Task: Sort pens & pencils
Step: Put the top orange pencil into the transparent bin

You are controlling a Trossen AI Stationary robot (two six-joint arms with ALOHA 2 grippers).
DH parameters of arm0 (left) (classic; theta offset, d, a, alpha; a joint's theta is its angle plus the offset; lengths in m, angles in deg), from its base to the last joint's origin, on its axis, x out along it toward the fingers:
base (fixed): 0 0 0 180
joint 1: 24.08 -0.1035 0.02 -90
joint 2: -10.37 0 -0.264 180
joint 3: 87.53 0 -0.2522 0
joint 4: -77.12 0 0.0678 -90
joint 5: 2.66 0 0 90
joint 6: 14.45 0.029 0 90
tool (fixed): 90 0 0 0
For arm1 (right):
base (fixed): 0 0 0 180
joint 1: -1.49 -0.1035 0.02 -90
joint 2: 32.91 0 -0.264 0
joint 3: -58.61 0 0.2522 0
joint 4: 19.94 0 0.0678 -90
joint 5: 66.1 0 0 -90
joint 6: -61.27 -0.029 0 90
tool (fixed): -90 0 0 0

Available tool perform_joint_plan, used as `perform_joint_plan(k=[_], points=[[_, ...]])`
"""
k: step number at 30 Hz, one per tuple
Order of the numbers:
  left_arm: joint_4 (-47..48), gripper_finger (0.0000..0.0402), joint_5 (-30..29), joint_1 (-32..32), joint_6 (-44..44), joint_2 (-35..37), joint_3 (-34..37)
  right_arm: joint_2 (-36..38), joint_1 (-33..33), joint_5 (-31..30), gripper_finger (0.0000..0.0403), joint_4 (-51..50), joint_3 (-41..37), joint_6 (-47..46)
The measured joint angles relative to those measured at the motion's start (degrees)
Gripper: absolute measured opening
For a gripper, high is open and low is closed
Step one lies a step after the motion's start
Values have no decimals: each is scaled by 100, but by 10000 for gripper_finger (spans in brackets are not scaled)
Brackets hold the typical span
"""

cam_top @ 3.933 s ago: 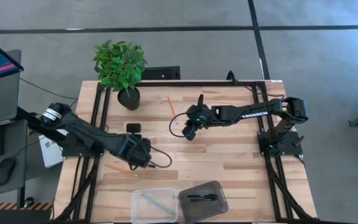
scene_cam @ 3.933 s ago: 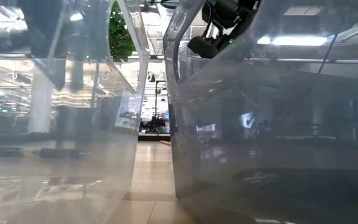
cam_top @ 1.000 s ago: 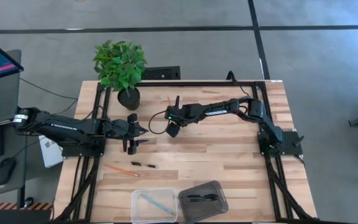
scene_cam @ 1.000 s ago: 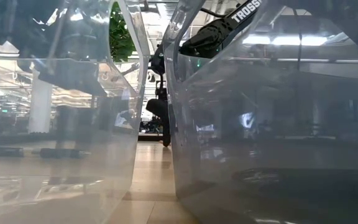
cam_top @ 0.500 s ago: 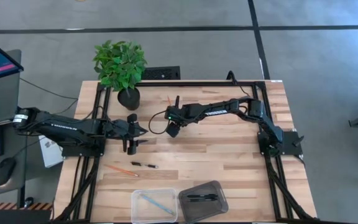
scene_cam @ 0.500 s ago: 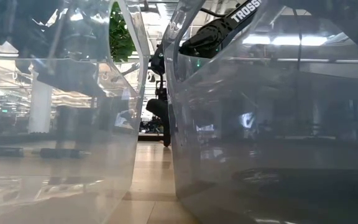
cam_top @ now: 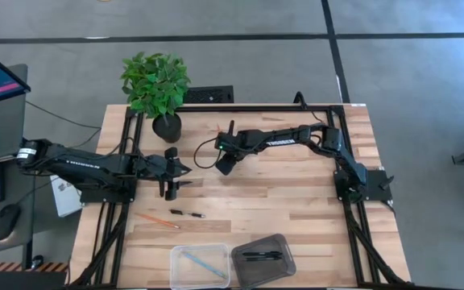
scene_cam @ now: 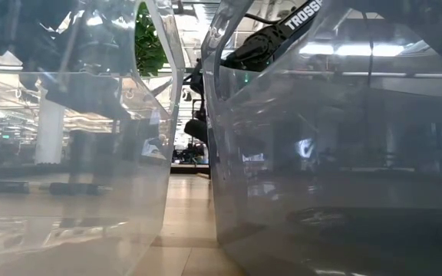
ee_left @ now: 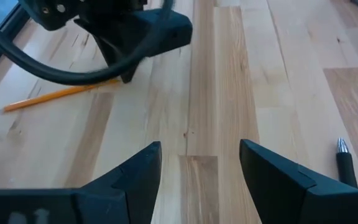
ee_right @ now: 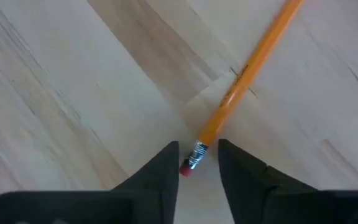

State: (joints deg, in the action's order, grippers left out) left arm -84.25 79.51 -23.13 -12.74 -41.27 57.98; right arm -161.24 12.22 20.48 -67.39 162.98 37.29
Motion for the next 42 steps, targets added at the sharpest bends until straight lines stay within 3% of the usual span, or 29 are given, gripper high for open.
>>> perform_joint_plan(k=[13,27,42], points=[[90,209,0,0,-133,0,0,-16,17,18,65,-136,4,342],[90,209,-11,0,-133,0,0,-48,-384,-109,54,-466,25,1758],[149,209,-8,0,-577,0,0,-39,-863,-224,53,-607,19,1968]])
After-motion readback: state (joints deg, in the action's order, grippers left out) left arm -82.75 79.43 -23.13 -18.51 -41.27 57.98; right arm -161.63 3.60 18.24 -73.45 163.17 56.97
